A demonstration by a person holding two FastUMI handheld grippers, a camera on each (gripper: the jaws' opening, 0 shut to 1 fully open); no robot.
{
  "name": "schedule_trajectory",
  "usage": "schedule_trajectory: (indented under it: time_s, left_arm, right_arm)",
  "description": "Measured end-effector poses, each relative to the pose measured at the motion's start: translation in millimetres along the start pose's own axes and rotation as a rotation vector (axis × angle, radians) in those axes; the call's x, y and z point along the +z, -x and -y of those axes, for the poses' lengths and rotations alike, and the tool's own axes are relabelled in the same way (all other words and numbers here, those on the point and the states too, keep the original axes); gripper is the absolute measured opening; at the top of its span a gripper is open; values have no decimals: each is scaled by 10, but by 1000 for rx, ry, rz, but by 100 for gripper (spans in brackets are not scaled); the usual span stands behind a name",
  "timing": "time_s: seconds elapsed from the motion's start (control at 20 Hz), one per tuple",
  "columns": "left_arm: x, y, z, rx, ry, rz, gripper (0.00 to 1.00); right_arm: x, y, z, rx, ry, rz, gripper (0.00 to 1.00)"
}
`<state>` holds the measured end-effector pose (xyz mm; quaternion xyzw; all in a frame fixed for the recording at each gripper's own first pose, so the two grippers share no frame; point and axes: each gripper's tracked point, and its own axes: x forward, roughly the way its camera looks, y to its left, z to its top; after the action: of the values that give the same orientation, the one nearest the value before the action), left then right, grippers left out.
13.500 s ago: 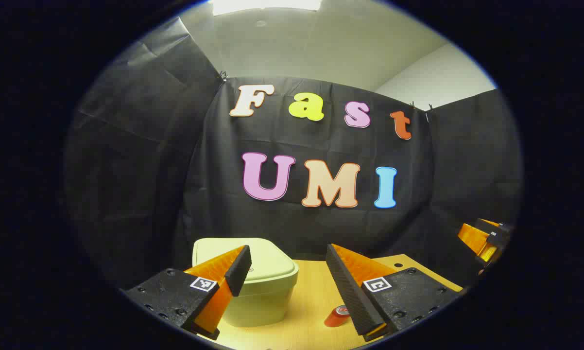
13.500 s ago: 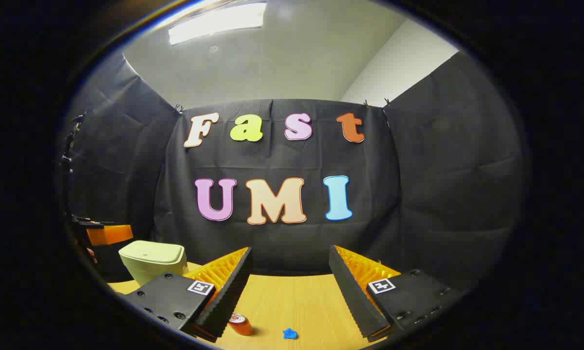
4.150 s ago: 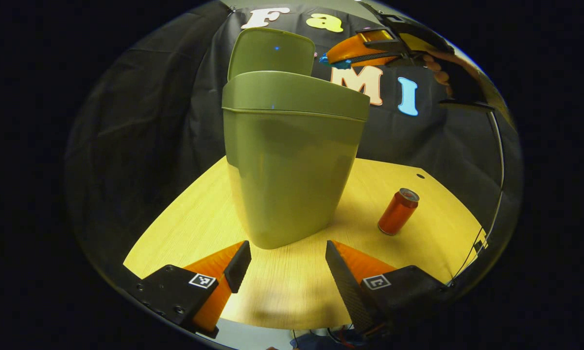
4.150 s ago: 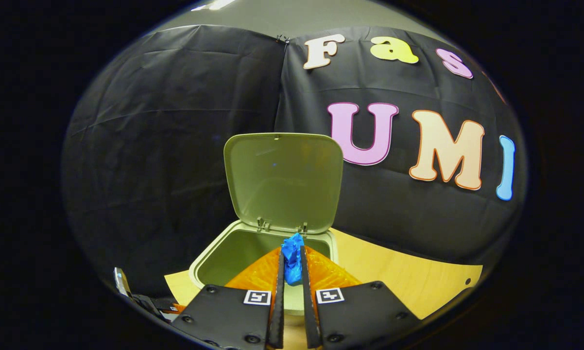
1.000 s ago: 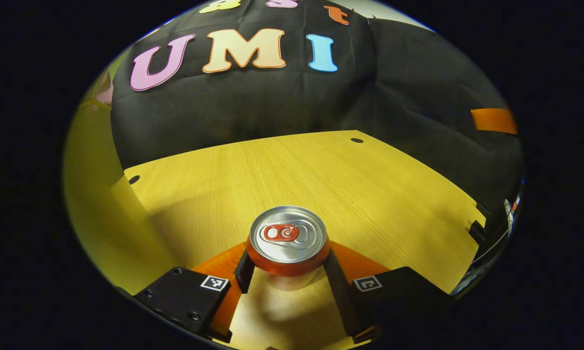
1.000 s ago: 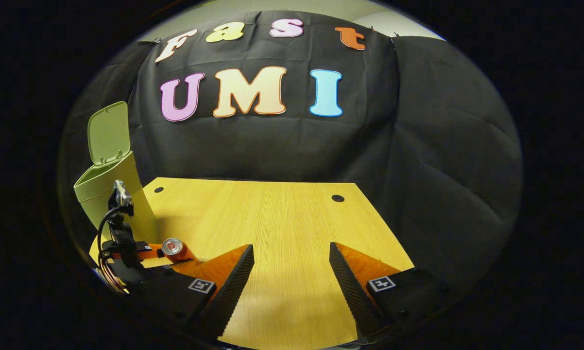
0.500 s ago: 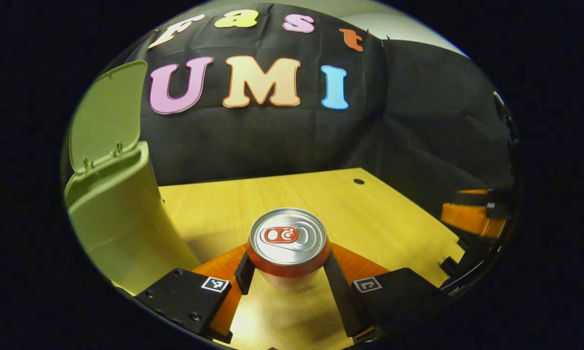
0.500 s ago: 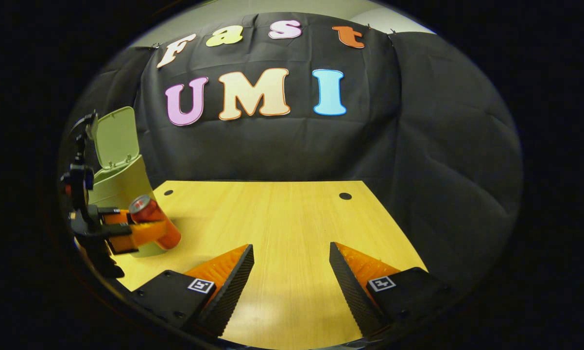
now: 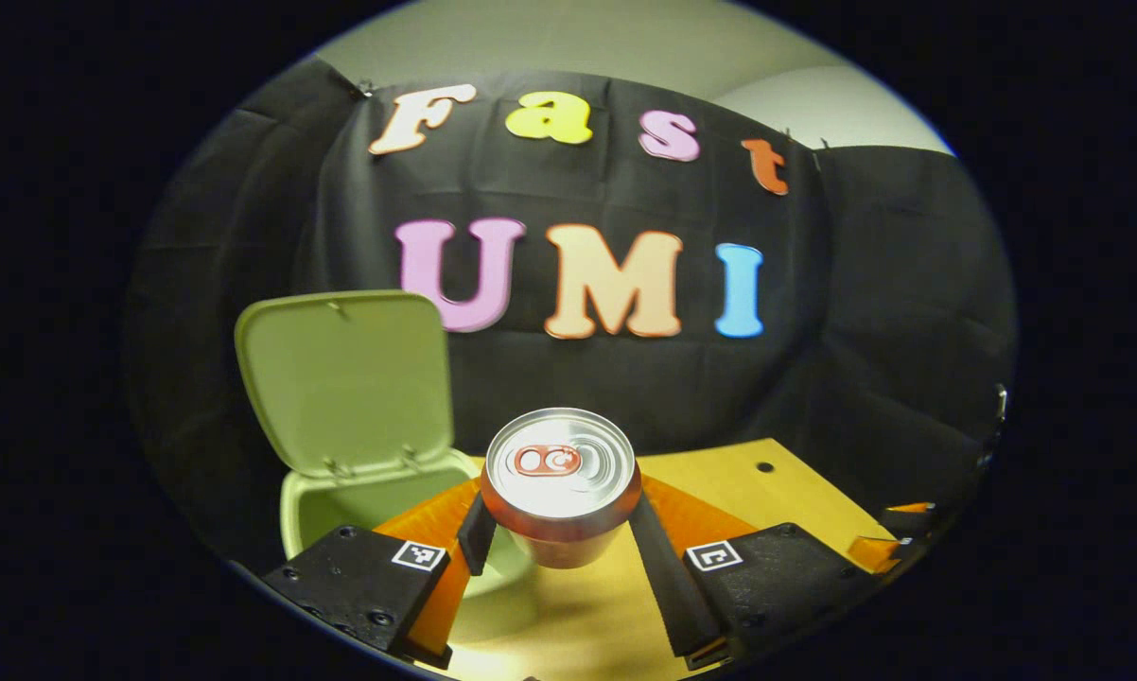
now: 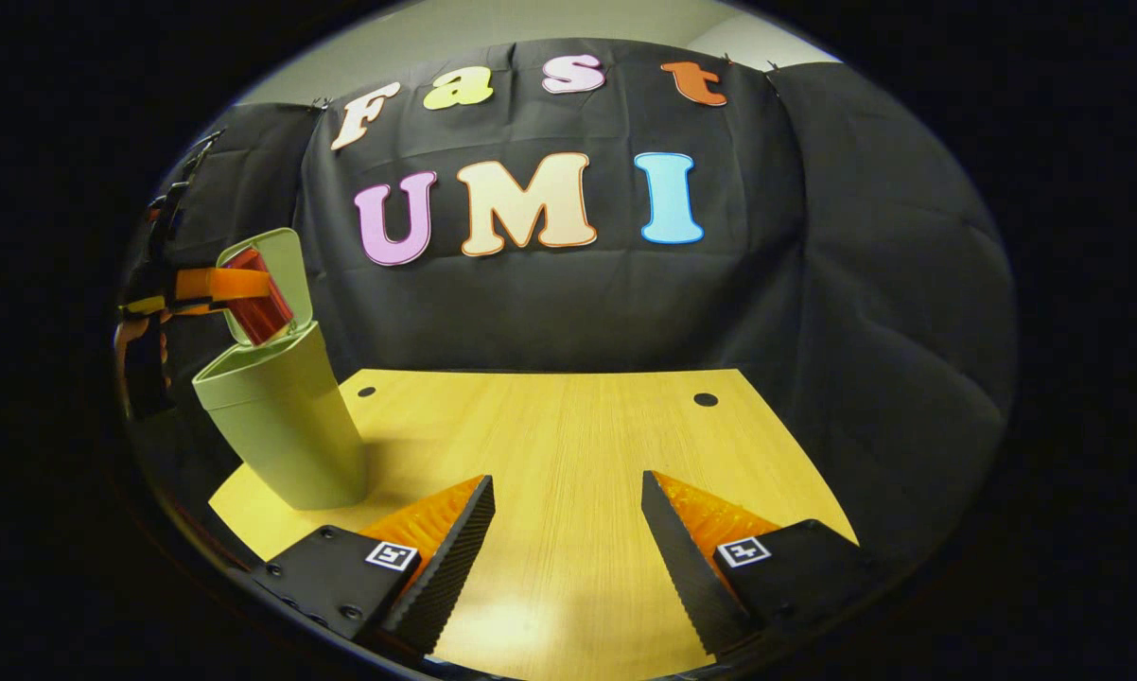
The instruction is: Press the lid of the desktop garbage bin to open it, pick up the crumpled paper on the desktop and throw it into the bin, then pick up the pop can on the desktop and drop it into the bin, and finally close the garbage bin lid.
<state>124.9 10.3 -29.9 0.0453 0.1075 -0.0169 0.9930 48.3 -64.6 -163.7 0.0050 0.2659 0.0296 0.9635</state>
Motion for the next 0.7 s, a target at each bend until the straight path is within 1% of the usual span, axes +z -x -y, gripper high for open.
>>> schedule_trajectory:
  time_s: [0.1, 0.25, 0.3, 0.35, 0.45, 0.55, 0.7]
  left_arm:
    - [21, 32, -391, 78, -6, 17, 77]
    - [-281, 39, -872, 170, -15, -30, 77]
    - [-393, 52, -963, 186, -10, -55, 75]
    - [-482, 60, -1031, 195, 0, -72, 77]
    - [-598, 86, -1150, 217, 27, -94, 77]
    - [-629, 102, -1221, 234, 49, -89, 78]
    - [-579, 141, -1232, 235, 40, -77, 82]
  right_arm:
    - [-48, 49, 44, -1, -9, 1, 99]
    - [-176, 143, 126, -18, -11, -14, 99]
    - [-217, 173, 148, -26, -13, -17, 98]
    - [-266, 198, 164, -30, -15, -24, 98]
    - [-395, 238, 176, -42, -15, -54, 98]
    - [-466, 274, 182, -53, -6, -73, 98]
    - [-451, 324, 157, -52, -7, -71, 98]
